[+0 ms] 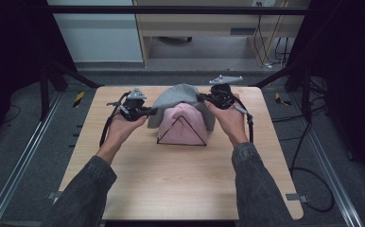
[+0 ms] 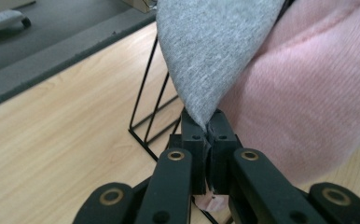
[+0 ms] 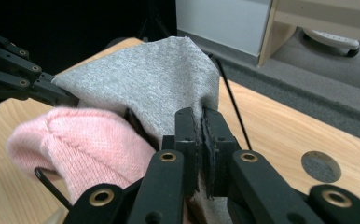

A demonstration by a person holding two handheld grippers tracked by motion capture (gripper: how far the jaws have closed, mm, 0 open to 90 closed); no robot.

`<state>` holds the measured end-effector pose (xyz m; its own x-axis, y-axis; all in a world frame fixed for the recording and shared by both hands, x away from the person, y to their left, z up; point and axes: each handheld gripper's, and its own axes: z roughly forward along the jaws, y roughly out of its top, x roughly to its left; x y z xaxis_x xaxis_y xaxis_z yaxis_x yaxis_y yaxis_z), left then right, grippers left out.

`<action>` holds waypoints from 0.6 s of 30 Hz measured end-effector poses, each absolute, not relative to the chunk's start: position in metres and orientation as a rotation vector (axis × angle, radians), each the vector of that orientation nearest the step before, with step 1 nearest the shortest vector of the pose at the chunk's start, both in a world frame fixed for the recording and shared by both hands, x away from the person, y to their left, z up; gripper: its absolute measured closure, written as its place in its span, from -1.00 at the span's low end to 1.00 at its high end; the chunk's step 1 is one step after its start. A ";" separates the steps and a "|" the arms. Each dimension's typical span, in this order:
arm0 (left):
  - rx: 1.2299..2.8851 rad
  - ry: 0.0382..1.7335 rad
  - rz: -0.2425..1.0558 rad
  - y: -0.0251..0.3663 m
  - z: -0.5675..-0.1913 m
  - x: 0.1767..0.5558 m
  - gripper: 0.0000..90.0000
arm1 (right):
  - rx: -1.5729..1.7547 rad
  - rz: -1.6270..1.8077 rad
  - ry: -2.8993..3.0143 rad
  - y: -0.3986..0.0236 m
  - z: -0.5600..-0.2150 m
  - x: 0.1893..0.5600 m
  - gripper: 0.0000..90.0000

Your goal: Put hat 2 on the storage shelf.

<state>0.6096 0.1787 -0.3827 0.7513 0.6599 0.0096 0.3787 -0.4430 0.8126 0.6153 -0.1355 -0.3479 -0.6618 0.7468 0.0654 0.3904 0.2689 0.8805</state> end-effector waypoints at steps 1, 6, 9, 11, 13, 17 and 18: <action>2.089 0.787 0.407 0.178 -0.387 0.609 0.95 | 1.026 1.349 2.186 -0.135 -0.349 0.616 0.91; 2.099 0.793 0.391 0.177 -0.396 0.609 0.95 | 1.046 1.334 2.194 -0.134 -0.353 0.617 0.91; 2.109 0.796 0.389 0.175 -0.399 0.608 0.95 | 1.059 1.329 2.195 -0.135 -0.356 0.617 0.91; 2.116 0.809 0.384 0.175 -0.402 0.608 0.95 | 1.070 1.331 2.200 -0.134 -0.358 0.616 0.90; 2.111 0.823 0.380 0.176 -0.403 0.608 0.95 | 1.061 1.335 2.204 -0.133 -0.358 0.615 0.90; 2.116 0.829 0.376 0.175 -0.405 0.608 0.95 | 1.063 1.337 2.206 -0.132 -0.360 0.614 0.90; 2.122 0.830 0.372 0.174 -0.407 0.609 0.95 | 1.073 1.336 2.209 -0.133 -0.362 0.615 0.89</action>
<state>0.6091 0.1743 -0.4066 0.7405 0.6718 -0.0179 0.4332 -0.4569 0.7769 0.6147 -0.1334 -0.3615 -0.6547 0.7508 0.0877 0.4263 0.2709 0.8630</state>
